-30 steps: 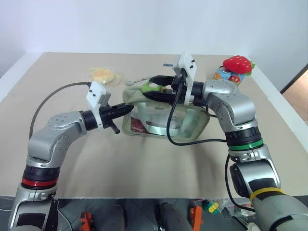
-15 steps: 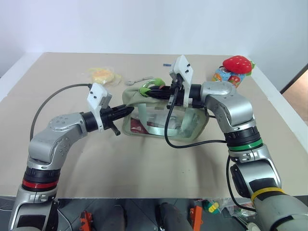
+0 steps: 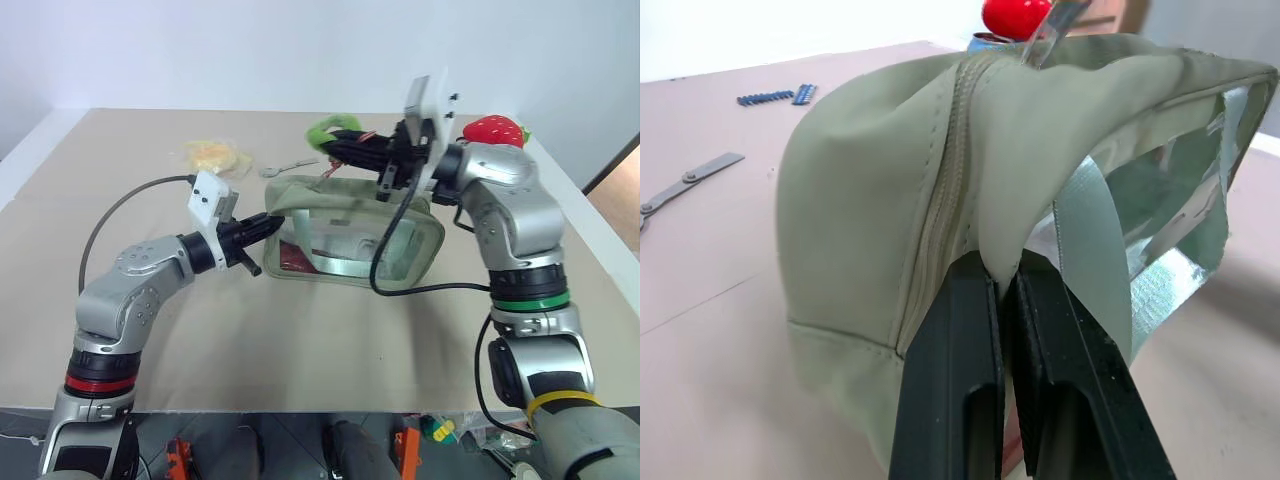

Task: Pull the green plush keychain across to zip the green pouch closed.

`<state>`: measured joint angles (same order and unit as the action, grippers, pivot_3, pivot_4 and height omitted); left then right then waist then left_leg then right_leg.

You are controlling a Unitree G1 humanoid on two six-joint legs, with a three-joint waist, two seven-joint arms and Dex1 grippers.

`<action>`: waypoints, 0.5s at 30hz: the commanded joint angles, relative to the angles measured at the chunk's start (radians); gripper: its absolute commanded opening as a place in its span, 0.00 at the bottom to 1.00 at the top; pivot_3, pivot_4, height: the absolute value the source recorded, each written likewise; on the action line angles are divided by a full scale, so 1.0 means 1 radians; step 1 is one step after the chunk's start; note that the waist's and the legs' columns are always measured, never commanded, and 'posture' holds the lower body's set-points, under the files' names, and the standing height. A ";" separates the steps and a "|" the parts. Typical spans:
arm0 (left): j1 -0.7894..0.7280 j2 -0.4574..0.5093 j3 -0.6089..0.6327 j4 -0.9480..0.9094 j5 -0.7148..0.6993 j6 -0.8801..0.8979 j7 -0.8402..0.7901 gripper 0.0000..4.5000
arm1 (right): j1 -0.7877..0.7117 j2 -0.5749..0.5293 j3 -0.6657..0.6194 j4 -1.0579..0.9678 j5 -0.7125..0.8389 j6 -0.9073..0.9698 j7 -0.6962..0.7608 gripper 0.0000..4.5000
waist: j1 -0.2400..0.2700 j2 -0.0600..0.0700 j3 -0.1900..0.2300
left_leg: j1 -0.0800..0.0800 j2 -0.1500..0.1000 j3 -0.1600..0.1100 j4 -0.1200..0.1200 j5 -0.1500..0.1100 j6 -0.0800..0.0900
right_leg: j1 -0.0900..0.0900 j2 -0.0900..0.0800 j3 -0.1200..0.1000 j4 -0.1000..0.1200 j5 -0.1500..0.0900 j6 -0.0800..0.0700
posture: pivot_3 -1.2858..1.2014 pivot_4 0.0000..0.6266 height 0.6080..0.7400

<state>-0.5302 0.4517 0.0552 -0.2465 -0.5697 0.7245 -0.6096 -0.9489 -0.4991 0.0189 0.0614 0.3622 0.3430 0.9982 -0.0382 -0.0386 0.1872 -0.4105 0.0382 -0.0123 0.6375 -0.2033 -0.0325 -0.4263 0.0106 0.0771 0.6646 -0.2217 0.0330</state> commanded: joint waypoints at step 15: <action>-0.016 -0.043 0.024 -0.026 -0.026 0.016 0.091 0.00 | 0.097 -0.173 -0.104 -0.074 0.000 -0.047 -0.048 0.01 | -0.008 0.000 0.000 | 0.001 0.000 0.001 0.000 0.000 0.000 | 0.000 0.001 0.001 0.000 0.000 0.000 | 0.52 0.24 1.00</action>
<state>-0.5353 0.4070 0.0571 -0.2538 -0.5914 0.7610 -0.5188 -0.8296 -0.6488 -0.0463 0.0130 0.3639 0.3172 0.9610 -0.0463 -0.0385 0.1873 -0.4091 0.0379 -0.0117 0.6374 -0.2033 -0.0324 -0.4260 0.0110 0.0782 0.6648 -0.2216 0.0329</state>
